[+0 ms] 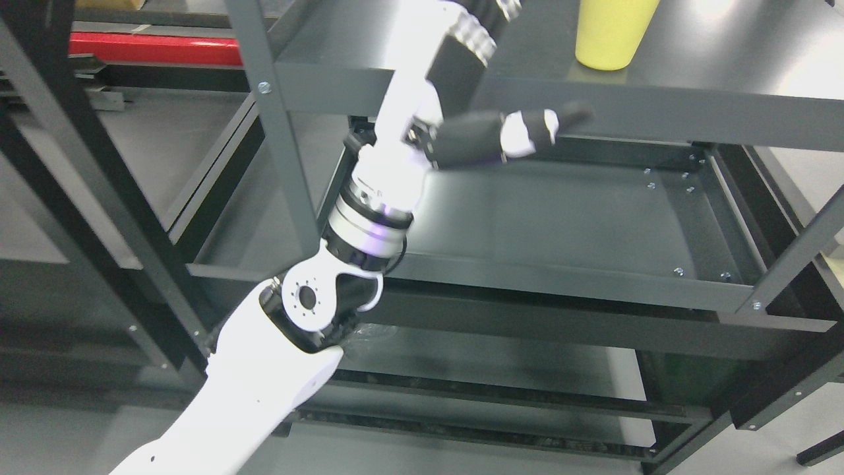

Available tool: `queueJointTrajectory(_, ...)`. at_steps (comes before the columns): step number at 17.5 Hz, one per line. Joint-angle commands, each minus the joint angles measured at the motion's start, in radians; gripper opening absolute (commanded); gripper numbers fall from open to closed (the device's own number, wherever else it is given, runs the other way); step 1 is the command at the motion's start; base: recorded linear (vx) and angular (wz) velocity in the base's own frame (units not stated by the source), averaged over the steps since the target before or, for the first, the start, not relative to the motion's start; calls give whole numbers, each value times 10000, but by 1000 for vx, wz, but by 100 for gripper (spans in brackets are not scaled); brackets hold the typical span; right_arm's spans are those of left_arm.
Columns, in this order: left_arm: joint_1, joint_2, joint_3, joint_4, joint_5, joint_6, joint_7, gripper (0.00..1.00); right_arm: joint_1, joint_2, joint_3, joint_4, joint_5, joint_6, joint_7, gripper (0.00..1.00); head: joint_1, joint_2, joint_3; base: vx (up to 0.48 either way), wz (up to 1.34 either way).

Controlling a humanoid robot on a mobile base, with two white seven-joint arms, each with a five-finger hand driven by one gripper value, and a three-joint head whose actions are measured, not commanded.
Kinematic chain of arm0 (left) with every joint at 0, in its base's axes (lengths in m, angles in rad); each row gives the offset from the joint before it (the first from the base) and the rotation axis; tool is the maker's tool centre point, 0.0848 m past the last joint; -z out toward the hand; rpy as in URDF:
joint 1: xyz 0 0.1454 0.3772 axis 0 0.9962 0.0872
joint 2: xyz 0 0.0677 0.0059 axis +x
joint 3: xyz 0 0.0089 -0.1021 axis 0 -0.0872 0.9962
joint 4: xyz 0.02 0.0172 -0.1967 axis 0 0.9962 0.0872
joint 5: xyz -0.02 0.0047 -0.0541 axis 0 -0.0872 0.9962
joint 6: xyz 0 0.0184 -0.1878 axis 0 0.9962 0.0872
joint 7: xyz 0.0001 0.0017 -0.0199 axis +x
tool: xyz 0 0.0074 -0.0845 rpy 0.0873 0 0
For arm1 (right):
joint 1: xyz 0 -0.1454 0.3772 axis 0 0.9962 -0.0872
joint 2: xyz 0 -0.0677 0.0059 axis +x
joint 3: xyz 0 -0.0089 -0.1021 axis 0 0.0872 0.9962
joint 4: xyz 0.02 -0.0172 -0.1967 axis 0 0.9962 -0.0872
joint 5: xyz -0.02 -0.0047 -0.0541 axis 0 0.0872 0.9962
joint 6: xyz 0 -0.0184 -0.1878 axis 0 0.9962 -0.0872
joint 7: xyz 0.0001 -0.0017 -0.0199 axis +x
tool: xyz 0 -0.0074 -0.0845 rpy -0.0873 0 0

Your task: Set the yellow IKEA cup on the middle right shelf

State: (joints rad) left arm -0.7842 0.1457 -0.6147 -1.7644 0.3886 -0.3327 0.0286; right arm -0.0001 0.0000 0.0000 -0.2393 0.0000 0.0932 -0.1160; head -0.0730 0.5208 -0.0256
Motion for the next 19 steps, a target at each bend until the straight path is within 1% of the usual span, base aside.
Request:
queueJointTrajectory(1,1611,18,-1324,-104,-174,-812,-1403,99,139,-175,169,0,-245,4,-6,99,0,0,0,-199,167)
queueJointTrajectory(2,1888,-45,-1278,-104,-174,-1104,-1436,99,139,-175,169,0,-245,4,-6,99,0,0,0,-199,167)
queueJointTrajectory(4,2348,61,-1247,-104,-174,-1397,-1451,99,139,-175,169,0,-245,4,-6,99,0,0,0,-201,143)
queueJointTrajectory(7,3834,77,-835,-13,-159,-1536,-1451,99,139,-175,169,0,-245,4,-6,99,0,0,0,-207,-88)
queueJointTrajectory(8,4492,32,-529,185,-159,-1536,-1451,99,139,-175,169,0,-245,4,-6,99,0,0,0,-182,-214)
queueJointTrajectory(10,5812,-274,496,1179,-189,-1399,-1375,99,139,-175,169,0,-245,4,-6,99,0,0,0,-177,-169)
queueJointTrajectory(12,6689,-322,1585,1901,-266,-1154,-1375,99,139,-175,169,0,-245,4,-6,99,0,0,0,-162,-67)
queueJointTrajectory(14,6906,-368,2324,2714,-266,-1076,-1390,99,139,-175,169,0,-245,4,-6,99,0,0,0,-137,29)
queueJointTrajectory(17,7060,-337,2663,3039,-251,-1076,-1405,99,139,-175,169,0,-245,4,-6,99,0,-1,0,-109,61)
queueJointTrajectory(19,7060,-352,3229,3330,-251,-1076,-1421,99,139,-175,169,0,-245,4,-6,99,0,-1,0,-67,32)
